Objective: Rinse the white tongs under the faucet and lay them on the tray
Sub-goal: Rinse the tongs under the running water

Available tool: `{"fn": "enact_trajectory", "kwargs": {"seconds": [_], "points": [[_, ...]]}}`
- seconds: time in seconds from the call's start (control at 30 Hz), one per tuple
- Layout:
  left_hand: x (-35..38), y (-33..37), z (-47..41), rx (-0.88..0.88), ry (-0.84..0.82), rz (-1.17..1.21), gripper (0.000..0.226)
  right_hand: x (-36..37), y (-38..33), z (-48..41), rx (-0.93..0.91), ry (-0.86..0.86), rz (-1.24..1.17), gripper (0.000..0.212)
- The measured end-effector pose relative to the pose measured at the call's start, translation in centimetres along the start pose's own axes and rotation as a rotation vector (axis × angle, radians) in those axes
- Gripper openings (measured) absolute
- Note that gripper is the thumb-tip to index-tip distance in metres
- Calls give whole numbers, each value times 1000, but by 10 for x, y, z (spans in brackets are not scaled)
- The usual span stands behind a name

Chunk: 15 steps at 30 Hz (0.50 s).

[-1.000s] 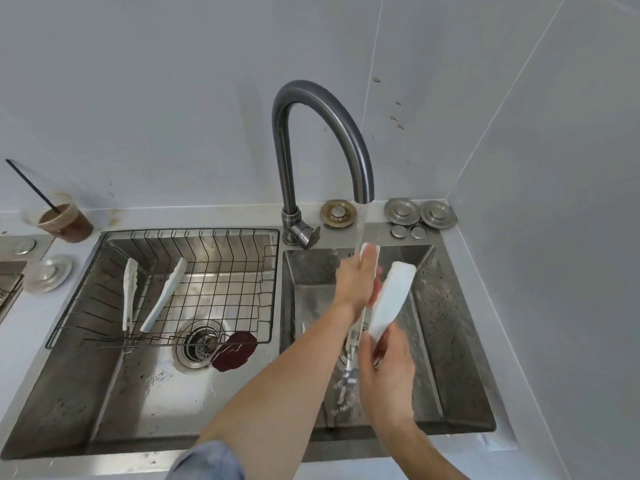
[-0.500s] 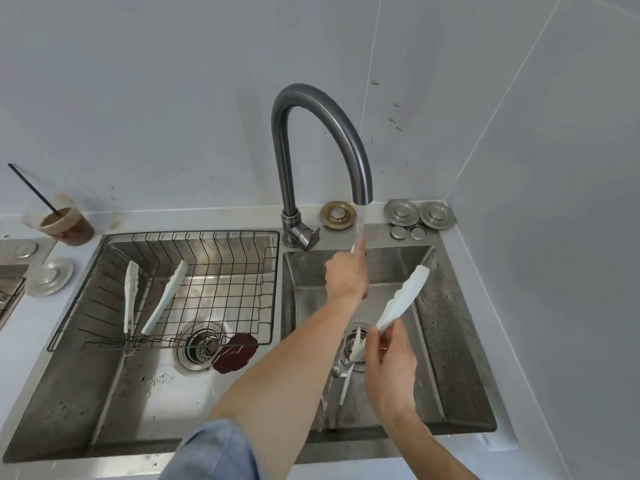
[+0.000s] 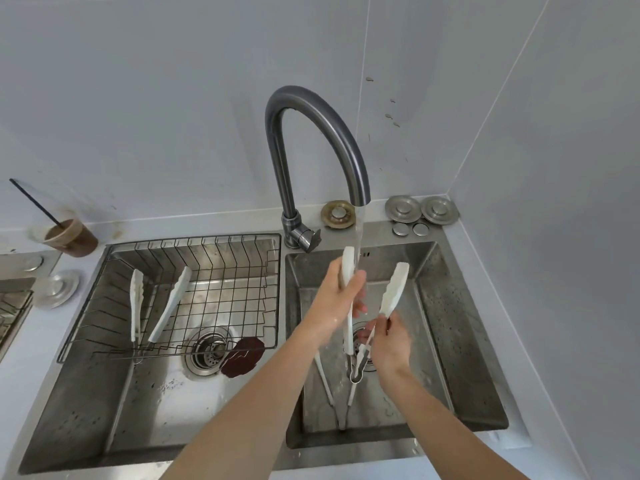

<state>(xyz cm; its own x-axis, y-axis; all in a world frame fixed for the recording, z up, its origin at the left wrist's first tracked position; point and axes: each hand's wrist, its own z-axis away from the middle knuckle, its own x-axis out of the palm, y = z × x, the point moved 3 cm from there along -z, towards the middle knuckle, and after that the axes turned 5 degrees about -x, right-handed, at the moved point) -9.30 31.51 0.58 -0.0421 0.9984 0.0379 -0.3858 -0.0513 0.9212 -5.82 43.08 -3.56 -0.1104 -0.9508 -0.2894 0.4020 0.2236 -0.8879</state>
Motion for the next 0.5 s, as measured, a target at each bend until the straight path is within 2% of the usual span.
{"fn": "enact_trajectory", "kwargs": {"seconds": [0.1,0.23,0.5], "points": [[-12,-12,11,-67,60,143,14,12,0,-10,62,-27,-10,28],[-17,-4,14,-36,151,236,19,25,-5,-22,134,-121,-111,24],[-22,24,14,81,225,169,9,47,-28,-33,149,-273,-149,24]]}}
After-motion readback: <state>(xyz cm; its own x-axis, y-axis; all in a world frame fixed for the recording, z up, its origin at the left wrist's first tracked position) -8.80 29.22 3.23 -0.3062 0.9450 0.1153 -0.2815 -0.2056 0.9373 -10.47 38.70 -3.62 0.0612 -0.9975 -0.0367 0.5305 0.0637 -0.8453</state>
